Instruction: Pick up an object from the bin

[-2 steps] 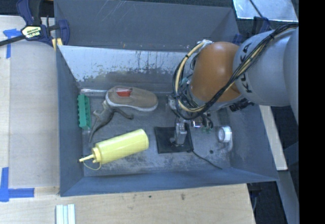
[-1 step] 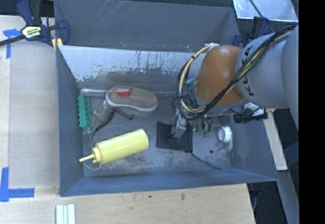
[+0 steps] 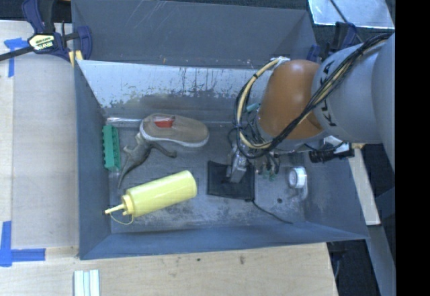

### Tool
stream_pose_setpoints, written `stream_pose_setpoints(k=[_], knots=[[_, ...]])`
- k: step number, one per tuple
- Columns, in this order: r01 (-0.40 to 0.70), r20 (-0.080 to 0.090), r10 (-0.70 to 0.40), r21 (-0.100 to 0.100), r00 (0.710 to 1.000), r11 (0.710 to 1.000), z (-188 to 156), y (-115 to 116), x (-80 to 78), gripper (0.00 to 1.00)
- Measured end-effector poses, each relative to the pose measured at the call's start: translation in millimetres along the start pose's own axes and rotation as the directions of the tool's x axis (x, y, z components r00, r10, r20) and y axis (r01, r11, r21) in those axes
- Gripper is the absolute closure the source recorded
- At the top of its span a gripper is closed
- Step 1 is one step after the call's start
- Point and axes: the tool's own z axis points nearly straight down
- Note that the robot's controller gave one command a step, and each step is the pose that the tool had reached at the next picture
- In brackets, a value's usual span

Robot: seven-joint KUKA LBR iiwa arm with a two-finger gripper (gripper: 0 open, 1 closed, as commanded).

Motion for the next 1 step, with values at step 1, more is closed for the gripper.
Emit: stream_pose_setpoints(k=[1], knots=[[0.0,-0.002,0.0,0.001,1.0,1.0,-3.3,-0.2,0.5,1.0]])
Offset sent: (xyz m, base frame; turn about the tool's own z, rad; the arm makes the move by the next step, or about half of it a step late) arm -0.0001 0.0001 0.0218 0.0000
